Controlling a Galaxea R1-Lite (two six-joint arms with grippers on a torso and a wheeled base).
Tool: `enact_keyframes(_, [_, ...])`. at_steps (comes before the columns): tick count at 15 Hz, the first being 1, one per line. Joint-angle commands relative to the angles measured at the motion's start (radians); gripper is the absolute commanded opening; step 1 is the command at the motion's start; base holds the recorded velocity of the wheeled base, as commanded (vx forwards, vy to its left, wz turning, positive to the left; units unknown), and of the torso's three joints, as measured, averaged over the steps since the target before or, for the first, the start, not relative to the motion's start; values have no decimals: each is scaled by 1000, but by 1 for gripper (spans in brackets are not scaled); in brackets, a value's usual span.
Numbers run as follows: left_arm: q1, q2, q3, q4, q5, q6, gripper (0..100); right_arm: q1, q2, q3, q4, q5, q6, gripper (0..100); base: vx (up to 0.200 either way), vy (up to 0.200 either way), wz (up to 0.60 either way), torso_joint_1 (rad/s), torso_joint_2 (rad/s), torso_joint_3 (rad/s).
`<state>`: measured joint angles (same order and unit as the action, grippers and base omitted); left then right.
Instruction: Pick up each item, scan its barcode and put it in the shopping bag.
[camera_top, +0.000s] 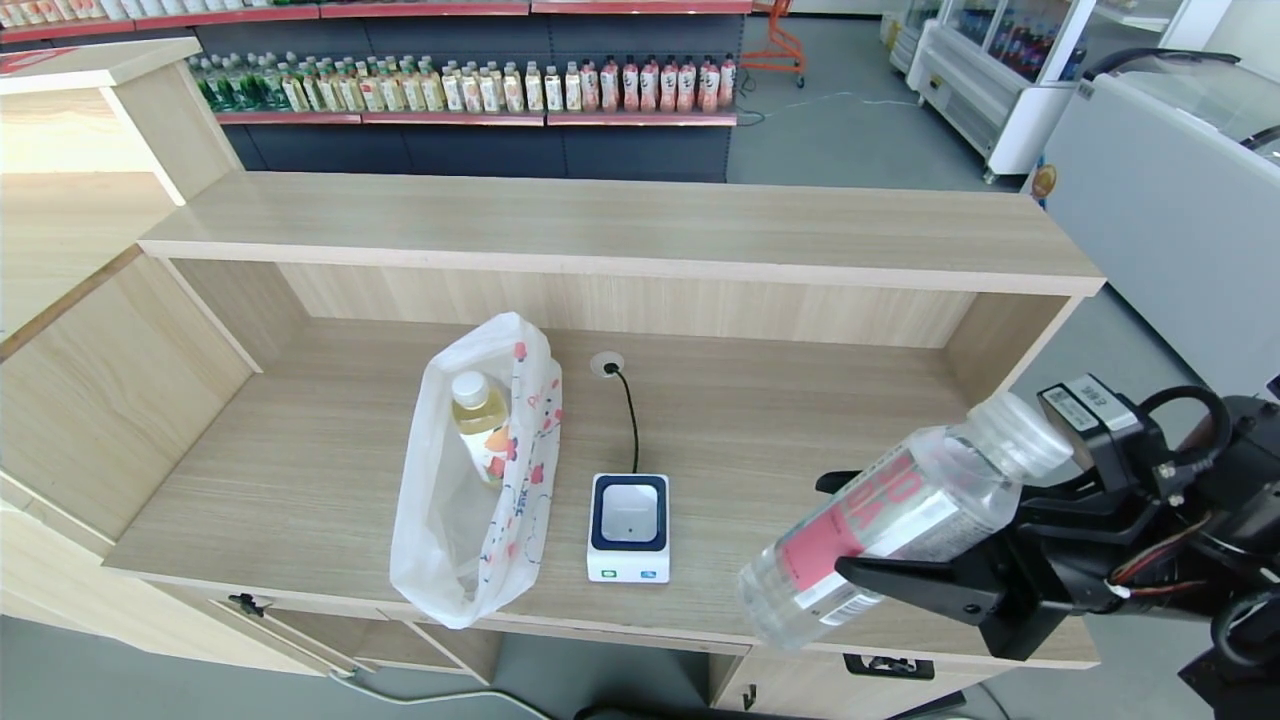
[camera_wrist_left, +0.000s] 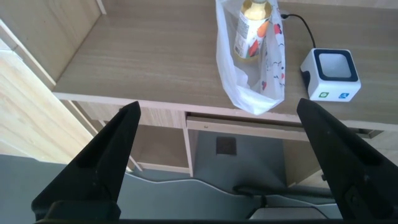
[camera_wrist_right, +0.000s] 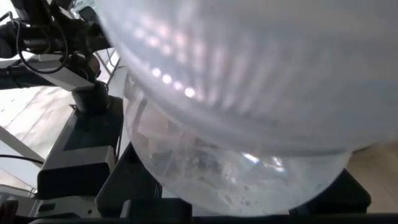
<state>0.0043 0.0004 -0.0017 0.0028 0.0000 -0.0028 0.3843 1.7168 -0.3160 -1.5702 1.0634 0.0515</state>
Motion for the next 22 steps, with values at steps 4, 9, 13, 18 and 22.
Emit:
enact_keyframes(4, [0,0,0,0,0,0,100,12,-17,-3,-1,-2,45,0,0,0,0,0,0,0])
enact_keyframes(9, [0,0,0,0,0,0,100,16,3,-3,-1,-5,37,0,0,0,0,0,0,0])
enact_keyframes(13, [0,0,0,0,0,0,100,62,-8,-6,18,-105,50,0,0,0,0,0,0,0])
enact_keyframes(18, [0,0,0,0,0,0,100,165,-34,-28,85,-336,114,0,0,0,0,0,0,0])
enact_keyframes(22, [0,0,0,0,0,0,100,171,-19,-22,87,-346,110,0,0,0,0,0,0,0])
